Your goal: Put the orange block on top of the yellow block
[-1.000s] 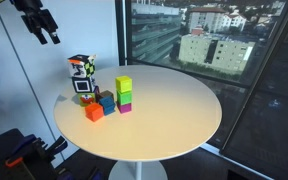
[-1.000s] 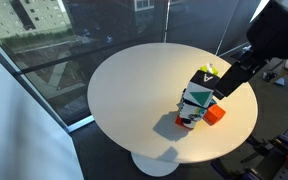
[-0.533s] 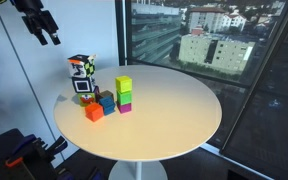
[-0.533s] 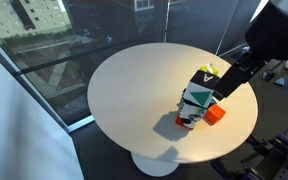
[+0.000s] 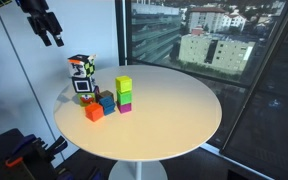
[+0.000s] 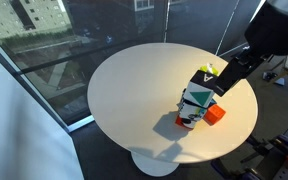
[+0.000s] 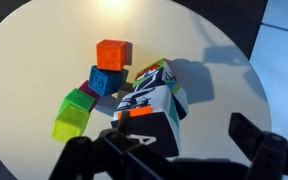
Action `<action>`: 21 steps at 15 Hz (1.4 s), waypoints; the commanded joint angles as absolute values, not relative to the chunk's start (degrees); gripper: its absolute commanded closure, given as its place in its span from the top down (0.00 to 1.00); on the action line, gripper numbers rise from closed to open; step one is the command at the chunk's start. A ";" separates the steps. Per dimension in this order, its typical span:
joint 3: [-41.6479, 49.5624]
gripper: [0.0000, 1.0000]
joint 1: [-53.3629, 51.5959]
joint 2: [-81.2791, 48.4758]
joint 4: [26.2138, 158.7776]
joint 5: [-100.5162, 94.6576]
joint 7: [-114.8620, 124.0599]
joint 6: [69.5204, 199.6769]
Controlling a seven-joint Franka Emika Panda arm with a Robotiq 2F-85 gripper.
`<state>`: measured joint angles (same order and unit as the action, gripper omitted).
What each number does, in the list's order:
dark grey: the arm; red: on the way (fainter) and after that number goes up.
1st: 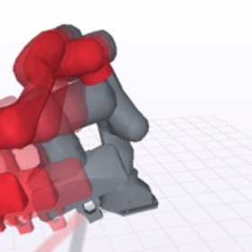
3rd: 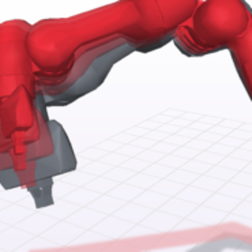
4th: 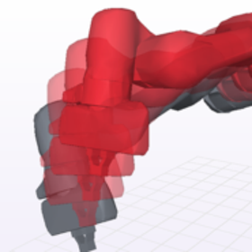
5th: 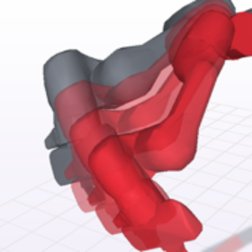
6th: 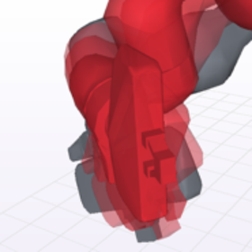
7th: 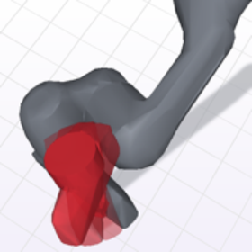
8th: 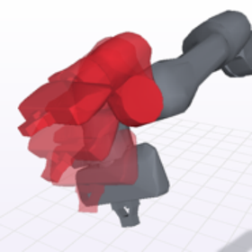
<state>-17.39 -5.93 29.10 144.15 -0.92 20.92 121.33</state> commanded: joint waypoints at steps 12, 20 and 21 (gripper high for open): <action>-7.46 1.00 -2.90 24.25 142.68 -1.57 12.78 113.64; -4.49 1.00 -2.41 19.40 146.56 -1.99 6.30 118.66; -4.29 1.00 -2.34 19.32 147.78 -2.03 6.17 121.16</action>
